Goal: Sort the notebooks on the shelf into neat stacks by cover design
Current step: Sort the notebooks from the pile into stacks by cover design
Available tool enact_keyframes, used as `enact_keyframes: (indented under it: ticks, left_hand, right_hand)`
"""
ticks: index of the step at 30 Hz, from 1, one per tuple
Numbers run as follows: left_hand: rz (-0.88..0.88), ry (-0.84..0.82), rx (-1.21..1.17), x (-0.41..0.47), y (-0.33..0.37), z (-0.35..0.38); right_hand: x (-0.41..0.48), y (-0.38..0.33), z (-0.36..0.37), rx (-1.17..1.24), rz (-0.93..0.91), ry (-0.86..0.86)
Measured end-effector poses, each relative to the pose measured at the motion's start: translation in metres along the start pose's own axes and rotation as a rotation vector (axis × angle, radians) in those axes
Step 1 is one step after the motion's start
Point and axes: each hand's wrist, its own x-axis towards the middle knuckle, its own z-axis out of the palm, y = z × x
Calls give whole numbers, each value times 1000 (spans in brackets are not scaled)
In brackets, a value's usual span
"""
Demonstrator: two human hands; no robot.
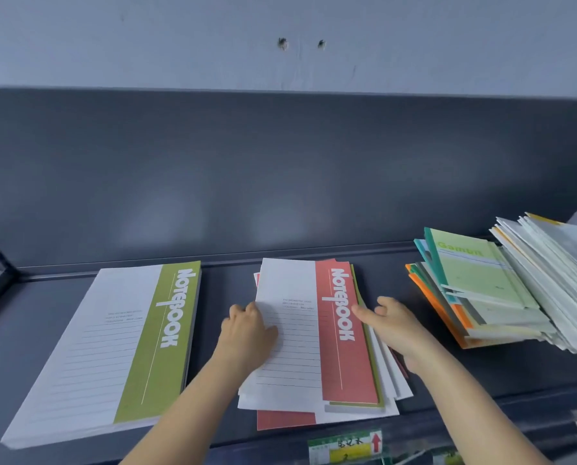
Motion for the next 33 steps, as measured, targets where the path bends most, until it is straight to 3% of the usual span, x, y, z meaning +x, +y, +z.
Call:
enact_keyframes:
  ticks: [6, 10, 13, 20, 23, 25, 29, 33]
  left_hand:
    - [44, 96, -60, -7, -2, 7]
    - [60, 121, -71, -10, -4, 7]
    - [71, 140, -75, -13, -5, 7]
    - [69, 78, -177, -11, -13, 12]
    - [-34, -56, -356, -6, -14, 5]
    - [-9, -97, -581, -5, -15, -5]
    - [257, 179, -934, -23, -7, -37]
    - [433, 367, -940, -33, -4, -47]
  right_hand:
    - [22, -2, -7, 141, 109, 45]
    - [23, -10, -1, 33, 134, -105]
    - [23, -17, 5, 42, 143, -115]
    - [13, -22, 10, 217, 132, -114]
    - [1, -26, 10, 295, 11, -88]
    - [-9, -31, 6, 355, -116, -54]
    - [-28, -47, -3, 505, -414, -38]
    - [-33, -52, -4, 568, -579, -5]
